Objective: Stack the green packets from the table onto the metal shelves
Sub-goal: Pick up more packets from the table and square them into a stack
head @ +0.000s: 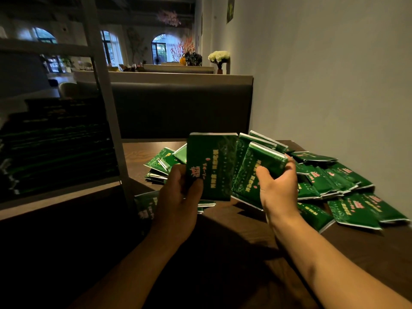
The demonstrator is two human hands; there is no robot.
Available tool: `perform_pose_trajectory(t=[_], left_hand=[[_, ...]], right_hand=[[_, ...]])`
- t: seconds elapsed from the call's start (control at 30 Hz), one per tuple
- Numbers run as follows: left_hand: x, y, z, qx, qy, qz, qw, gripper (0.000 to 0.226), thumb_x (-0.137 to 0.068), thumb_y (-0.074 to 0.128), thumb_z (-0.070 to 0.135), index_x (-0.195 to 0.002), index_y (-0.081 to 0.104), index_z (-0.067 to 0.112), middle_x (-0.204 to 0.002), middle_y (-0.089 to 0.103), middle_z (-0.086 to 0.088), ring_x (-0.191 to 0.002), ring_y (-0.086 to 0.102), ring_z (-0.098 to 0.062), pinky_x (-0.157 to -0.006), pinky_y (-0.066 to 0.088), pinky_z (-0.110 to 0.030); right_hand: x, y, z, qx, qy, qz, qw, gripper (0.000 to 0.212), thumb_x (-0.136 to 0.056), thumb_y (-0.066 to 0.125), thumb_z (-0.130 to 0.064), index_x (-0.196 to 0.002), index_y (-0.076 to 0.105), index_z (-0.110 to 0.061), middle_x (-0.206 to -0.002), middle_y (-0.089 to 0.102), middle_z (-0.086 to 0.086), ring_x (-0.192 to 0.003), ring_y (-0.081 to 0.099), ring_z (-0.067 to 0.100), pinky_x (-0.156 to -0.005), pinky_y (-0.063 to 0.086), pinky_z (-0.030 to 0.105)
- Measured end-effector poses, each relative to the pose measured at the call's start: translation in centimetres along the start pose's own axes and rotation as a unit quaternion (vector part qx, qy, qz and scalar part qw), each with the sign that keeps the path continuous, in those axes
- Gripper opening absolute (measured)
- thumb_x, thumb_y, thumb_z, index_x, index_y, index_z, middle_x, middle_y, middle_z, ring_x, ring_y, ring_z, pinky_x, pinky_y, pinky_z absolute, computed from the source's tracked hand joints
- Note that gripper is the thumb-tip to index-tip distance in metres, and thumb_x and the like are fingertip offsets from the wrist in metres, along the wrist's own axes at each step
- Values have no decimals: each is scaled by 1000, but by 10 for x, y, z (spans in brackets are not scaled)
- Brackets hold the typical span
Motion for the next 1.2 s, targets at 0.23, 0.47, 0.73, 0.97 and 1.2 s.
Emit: perform_pose_trajectory(t=[0.23,0.47,0.73,0.97,1.2], left_hand=[[3,13,-18,-72,-48,-61,994,16,-95,55,18,-99,53,34,-100,65,14,-89,61,8,-74,46,-19],[4,12,-26,-205,-39,-13,978,34,-88,64,30,-116,44,29,-116,49,9,-103,54,-7,-81,46,-22],[8,17,-19,-152,-43,-43,987,70,-87,67,20,-142,26,32,-99,42,30,-103,42,3,-73,30,-4],[13,18,-14,-133,-27,-64,989,67,-91,60,12,-136,22,43,-102,41,38,-92,44,23,-69,33,4],[20,27,-12,-56,-33,-97,993,64,-96,52,14,-119,15,60,-117,47,33,-103,45,24,-76,37,4]], right_hand=[[8,18,4,-32,45,-99,994,61,-83,70,-24,-137,43,-12,-116,64,4,-107,62,25,-98,50,49],[8,22,23,-54,71,-131,987,100,-61,77,-47,-142,35,-8,-139,50,19,-130,48,35,-103,43,58],[29,31,15,-57,112,-214,969,46,-93,53,-12,-139,42,-12,-115,62,10,-107,62,17,-91,54,33],[35,35,13,12,73,-294,953,62,-75,58,-20,-135,41,-21,-114,65,-6,-101,62,2,-87,50,19],[33,34,12,-36,73,-326,942,46,-77,50,0,-120,50,-19,-92,70,3,-83,68,3,-71,54,16]])
Point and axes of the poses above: each hand's wrist, its own x-axis away from the middle knuckle, its own y-axis out of the palm, z = x × y, the point moved 3 cm from there along -x, towards the middle knuckle
